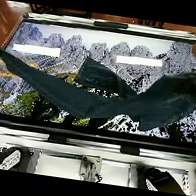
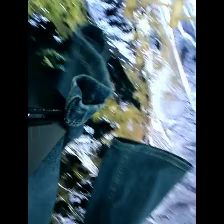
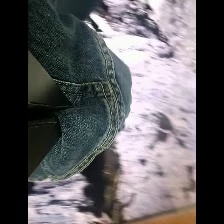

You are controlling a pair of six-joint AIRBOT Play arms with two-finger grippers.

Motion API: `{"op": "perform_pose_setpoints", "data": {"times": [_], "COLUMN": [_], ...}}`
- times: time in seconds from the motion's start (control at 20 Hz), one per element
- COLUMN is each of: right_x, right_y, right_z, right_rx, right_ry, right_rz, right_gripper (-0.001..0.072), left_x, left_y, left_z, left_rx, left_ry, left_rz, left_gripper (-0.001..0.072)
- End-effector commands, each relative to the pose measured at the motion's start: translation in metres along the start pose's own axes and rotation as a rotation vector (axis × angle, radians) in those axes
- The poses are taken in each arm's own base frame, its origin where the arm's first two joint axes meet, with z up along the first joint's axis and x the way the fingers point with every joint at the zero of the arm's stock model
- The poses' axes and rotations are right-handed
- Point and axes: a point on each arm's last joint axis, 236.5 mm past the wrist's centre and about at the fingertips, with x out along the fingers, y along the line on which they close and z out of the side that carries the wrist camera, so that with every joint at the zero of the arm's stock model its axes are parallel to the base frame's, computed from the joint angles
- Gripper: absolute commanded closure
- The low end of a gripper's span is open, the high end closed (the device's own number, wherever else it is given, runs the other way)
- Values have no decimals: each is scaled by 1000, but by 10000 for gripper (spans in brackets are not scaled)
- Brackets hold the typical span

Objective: Fold the shirts.

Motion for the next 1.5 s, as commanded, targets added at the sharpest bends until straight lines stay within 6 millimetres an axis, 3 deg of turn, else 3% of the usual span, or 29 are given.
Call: {"op": "perform_pose_setpoints", "data": {"times": [0.0,0.15,0.3,0.4,0.5,0.55,0.65,0.8,0.85,0.95,1.05,1.1,1.15,1.2,1.3,1.45], "right_x": [47,72,54,31,11,3,-10,-13,-12,-13,-15,-16,-17,-23,-34,-33], "right_y": [22,12,-13,3,29,35,30,28,28,31,45,51,53,50,30,-31], "right_z": [20,-12,-44,-71,-103,-126,-195,-284,-308,-341,-352,-351,-351,-351,-336,-260], "right_rx": [-23,-14,-2,43,86,87,47,-10,-32,-32,9,27,26,19,-13,0], "right_ry": [-31,118,247,346,428,469,606,724,760,824,855,855,860,878,877,645], "right_rz": [-43,-105,-155,-44,96,128,114,83,74,60,96,118,130,128,84,-89], "right_gripper": [622,622,623,623,623,623,623,623,623,622,597,469,149,65,65,48], "left_x": [43,78,73,60,48,45,44,43,43,43,45,46,46,45,46,50], "left_y": [-9,10,27,54,72,78,83,106,114,123,132,137,141,145,151,158], "left_z": [33,7,-25,-53,-96,-121,-170,-242,-262,-284,-280,-275,-272,-271,-268,-258], "left_rx": [-114,-120,-25,11,11,1,-27,-43,-45,-71,-99,-115,-128,-140,-153,-153], "left_ry": [-73,68,196,300,441,497,576,680,718,762,727,699,681,674,651,597], "left_rz": [-133,-95,-17,104,176,194,198,265,289,306,324,335,344,351,362,377], "left_gripper": [636,637,637,637,637,637,636,637,637,637,637,637,637,637,636,636]}}
